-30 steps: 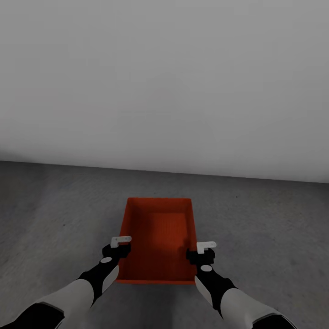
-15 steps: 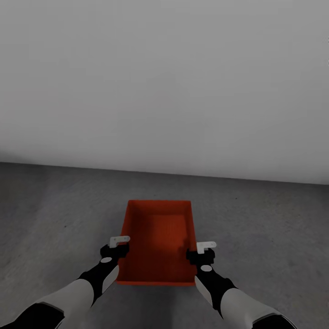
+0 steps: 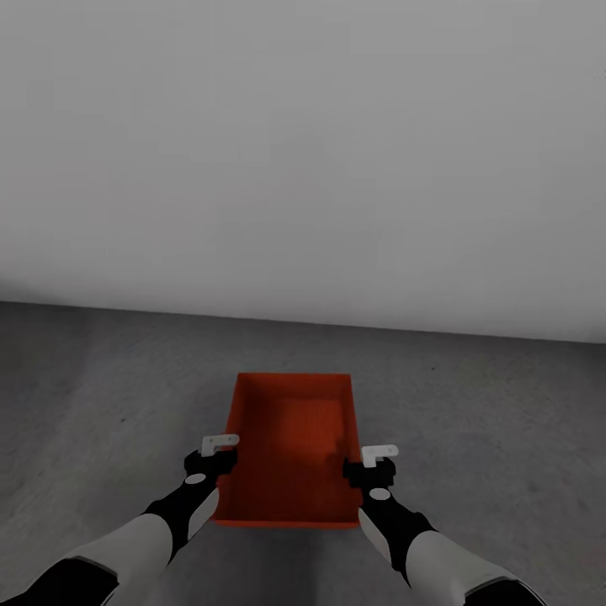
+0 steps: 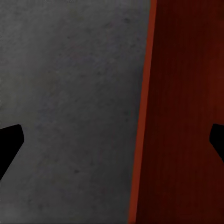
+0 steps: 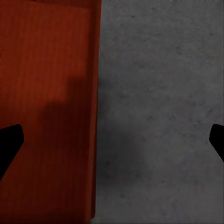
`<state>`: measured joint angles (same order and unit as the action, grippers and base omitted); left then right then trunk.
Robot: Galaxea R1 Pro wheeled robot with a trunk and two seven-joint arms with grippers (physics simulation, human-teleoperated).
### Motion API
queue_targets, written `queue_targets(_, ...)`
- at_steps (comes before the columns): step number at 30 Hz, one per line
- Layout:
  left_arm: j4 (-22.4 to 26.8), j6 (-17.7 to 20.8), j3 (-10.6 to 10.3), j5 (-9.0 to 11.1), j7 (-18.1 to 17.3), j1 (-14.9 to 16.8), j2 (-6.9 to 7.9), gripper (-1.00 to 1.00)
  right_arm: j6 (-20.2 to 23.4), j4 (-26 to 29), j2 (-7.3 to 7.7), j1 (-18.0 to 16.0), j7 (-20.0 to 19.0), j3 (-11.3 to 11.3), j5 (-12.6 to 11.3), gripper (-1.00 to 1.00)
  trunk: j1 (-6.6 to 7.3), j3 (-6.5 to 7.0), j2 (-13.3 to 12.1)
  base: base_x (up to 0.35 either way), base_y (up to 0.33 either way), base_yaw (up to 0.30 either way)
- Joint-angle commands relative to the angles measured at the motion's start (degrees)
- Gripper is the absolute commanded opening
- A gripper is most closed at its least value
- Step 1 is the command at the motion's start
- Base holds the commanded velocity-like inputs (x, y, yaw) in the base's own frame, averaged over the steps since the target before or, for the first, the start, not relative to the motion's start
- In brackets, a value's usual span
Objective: Move the two storage containers from the living room to the garage. In the garage, place one container on the floor and stack the other container on top of it (either order is fine).
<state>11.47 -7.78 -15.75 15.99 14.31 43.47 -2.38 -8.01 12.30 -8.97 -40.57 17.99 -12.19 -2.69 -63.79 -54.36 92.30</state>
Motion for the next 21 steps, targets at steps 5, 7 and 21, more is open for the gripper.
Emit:
queue_targets(5, -0.05, -0.22, -0.51, 0.53, 0.28, 0.04, 0.07, 1.0, -0.05, -0.08, 0.0, -0.04, 0.3, -0.38, -0.3, 1.0, 1.11, 0.87, -2.0, 0.0, 0.0, 0.0)
queue_targets(7, -0.05, -0.22, -0.51, 0.53, 0.28, 0.04, 0.08, 1.0, 0.06, -0.09, 0.0, -0.04, 0.3, -0.38, -0.3, 1.0, 1.55, 1.23, -2.8, 0.0, 0.0, 0.0)
queue_targets(21, 0.01, -0.29, -0.55, 0.53, 0.21, 0.04, 0.13, 1.0, 0.0, -0.09, 0.0, -0.04, 0.3, -0.38, -0.3, 1.0, 4.62, 3.74, -8.42, 0.0, 0.0, 0.0)
